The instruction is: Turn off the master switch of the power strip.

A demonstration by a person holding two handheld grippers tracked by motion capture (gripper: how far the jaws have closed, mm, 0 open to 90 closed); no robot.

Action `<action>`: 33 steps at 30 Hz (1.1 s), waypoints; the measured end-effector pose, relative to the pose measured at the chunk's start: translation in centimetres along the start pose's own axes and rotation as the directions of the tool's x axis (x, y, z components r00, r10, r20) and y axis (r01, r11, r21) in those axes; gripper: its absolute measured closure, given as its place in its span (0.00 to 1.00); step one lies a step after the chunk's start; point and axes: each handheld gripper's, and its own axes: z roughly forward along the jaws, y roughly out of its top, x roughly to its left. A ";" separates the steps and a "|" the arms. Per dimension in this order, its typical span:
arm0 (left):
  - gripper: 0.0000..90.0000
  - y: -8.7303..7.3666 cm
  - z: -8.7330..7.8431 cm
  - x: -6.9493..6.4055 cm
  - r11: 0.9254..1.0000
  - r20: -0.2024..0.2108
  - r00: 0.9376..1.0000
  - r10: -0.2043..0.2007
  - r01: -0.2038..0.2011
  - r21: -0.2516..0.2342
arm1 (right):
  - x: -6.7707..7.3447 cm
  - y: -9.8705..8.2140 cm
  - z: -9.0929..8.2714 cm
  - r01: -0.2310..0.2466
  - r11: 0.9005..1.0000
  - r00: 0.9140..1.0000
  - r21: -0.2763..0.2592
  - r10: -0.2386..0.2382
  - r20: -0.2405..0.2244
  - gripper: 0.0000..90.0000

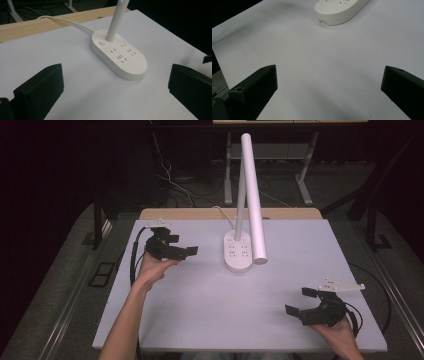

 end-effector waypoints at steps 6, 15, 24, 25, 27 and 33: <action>0.00 -1.3 -1.7 -1.0 1.000 0.001 1.000 0.014 -0.014 -0.008 | 0.0 0.0 0.0 -0.001 1.000 1.000 0.001 0.001 0.002 0.00; 0.00 -4.0 -3.4 -2.0 0.999 0.003 1.000 0.025 -0.025 -0.033 | 0.0 -0.1 0.0 0.001 1.000 1.000 0.005 -0.001 0.005 0.00; 0.00 -7.2 -4.5 -2.8 0.999 -0.003 1.000 0.009 -0.009 -0.053 | 0.1 -0.1 0.1 -0.002 1.000 1.000 0.009 0.002 0.008 0.00; 0.00 -7.6 -4.5 -2.9 0.998 0.001 1.000 0.005 -0.005 -0.055 | 0.1 -0.1 0.1 -0.002 1.000 1.000 0.009 0.002 0.008 0.00; 0.00 -8.3 -4.5 -3.2 0.998 0.006 1.000 0.002 -0.002 -0.056 | 0.1 -0.1 0.2 -0.002 1.000 1.000 0.012 0.001 0.008 0.00; 0.00 -9.7 -4.6 -4.1 0.999 0.018 1.000 0.008 -0.008 -0.043 | 0.2 -0.1 0.2 0.003 1.000 1.000 0.011 -0.003 0.007 0.00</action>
